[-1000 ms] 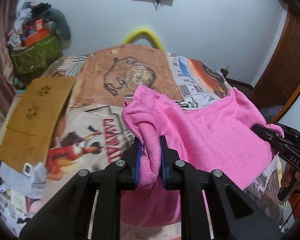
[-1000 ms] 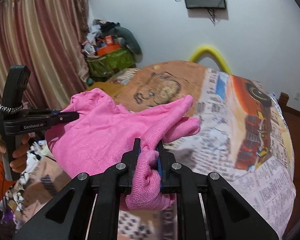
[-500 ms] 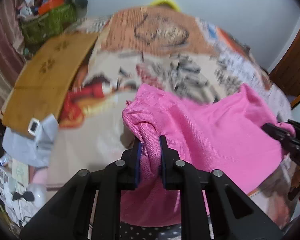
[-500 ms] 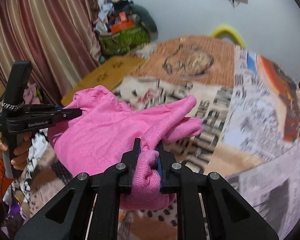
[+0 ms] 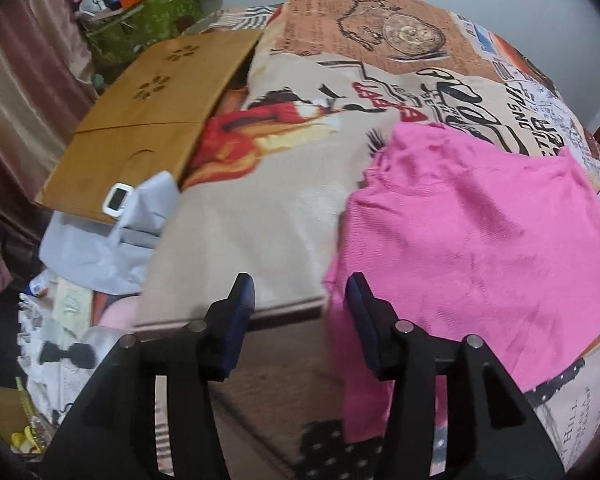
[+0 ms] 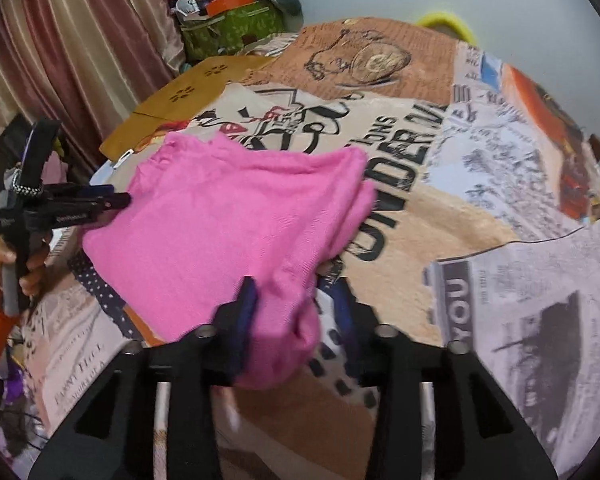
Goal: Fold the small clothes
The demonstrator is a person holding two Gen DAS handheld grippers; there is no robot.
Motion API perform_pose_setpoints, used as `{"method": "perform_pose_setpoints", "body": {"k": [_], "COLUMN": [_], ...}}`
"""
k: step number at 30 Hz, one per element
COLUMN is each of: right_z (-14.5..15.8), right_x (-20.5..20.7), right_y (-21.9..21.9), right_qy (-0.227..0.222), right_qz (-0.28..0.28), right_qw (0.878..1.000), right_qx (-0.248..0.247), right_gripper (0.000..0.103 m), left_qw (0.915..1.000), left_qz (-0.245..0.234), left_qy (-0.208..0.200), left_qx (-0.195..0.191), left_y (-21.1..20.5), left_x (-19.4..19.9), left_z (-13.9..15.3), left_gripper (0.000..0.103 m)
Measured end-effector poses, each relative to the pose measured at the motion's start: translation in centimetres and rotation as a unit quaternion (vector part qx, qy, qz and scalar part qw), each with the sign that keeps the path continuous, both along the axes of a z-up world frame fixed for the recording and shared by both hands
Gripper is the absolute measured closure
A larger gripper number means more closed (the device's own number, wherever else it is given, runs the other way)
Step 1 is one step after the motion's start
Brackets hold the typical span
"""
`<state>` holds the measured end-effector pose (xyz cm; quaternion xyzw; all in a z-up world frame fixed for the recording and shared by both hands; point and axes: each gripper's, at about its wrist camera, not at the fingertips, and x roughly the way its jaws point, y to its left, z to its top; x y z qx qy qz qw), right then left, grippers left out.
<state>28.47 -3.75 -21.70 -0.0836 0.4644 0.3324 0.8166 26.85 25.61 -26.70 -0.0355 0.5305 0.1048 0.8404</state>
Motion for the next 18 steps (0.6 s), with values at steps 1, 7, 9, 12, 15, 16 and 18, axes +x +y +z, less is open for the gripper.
{"method": "perform_pose_setpoints", "body": {"k": [1, 7, 9, 12, 15, 16, 18], "right_z": [0.3, 3.2, 3.7, 3.5, 2.2, 1.4, 0.2], "right_x": [0.0, 0.6, 1.1, 2.0, 2.8, 3.2, 3.6], "right_y": [-0.2, 0.4, 1.4, 3.2, 4.9, 5.5, 6.2], "right_qy": [-0.002, -0.028, -0.030, -0.025, -0.010, -0.002, 0.014], "right_qz": [-0.002, 0.002, 0.012, 0.024, 0.037, 0.039, 0.043], "right_qw": [1.000, 0.999, 0.998, 0.997, 0.998, 0.998, 0.998], "right_qx": [0.003, 0.037, 0.050, 0.063, 0.058, 0.052, 0.041], "right_gripper": [0.062, 0.062, 0.058, 0.051, 0.050, 0.050, 0.050], "left_qw": [1.0000, 0.9976, 0.9959, 0.9936, 0.9935, 0.9937, 0.9941], "left_qz": [0.001, -0.012, -0.028, -0.057, -0.081, -0.085, -0.085], "left_qy": [-0.005, -0.058, -0.070, -0.076, -0.065, -0.058, -0.042], "left_qx": [-0.001, -0.037, -0.051, -0.061, -0.048, -0.045, -0.052], "left_y": [0.2, -0.8, -2.1, -4.5, -6.7, -7.2, -7.6], "left_x": [-0.1, 0.3, 0.9, 2.3, 4.0, 4.6, 5.7], "left_z": [0.5, 4.7, 5.7, 6.2, 5.3, 4.8, 3.4], "left_gripper": [0.054, 0.047, 0.041, 0.037, 0.036, 0.036, 0.036]}}
